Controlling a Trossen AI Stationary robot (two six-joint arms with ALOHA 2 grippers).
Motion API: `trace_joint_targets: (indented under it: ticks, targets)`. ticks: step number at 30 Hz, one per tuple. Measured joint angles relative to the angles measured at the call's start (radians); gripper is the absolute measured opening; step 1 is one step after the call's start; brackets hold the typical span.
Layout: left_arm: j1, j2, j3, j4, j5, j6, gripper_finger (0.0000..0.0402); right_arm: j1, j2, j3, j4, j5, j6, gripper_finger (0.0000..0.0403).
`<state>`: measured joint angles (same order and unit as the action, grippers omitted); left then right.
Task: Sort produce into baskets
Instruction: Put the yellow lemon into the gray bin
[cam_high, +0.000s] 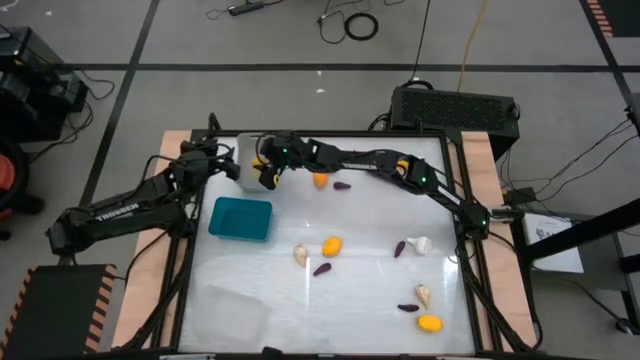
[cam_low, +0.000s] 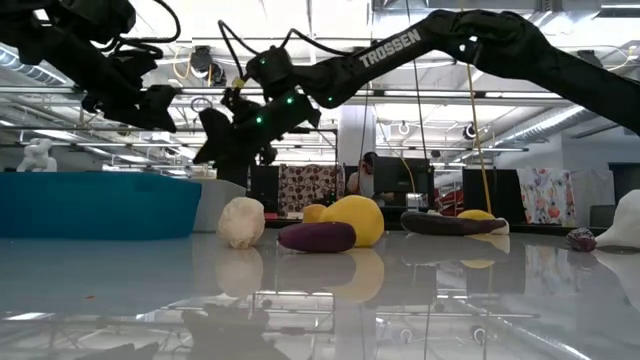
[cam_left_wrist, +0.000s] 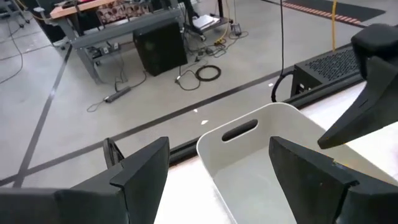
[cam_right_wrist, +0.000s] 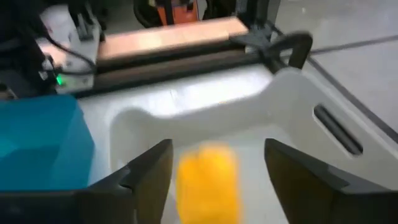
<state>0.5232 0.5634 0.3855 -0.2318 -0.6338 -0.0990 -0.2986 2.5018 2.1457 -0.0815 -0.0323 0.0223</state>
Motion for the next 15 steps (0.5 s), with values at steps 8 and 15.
trace_joint_targets:
  ticks: [8,15]
  targets:
    - [0.0,0.0,0.0,0.002,0.078,0.0,0.0283,-0.003,-0.071,-0.001,-0.124,0.003,-0.063,0.0293]
    - [-0.001,0.003,0.0,0.002,0.138,0.0,0.0283,-0.002,-0.203,-0.001,-0.467,0.009,-0.077,0.0294]
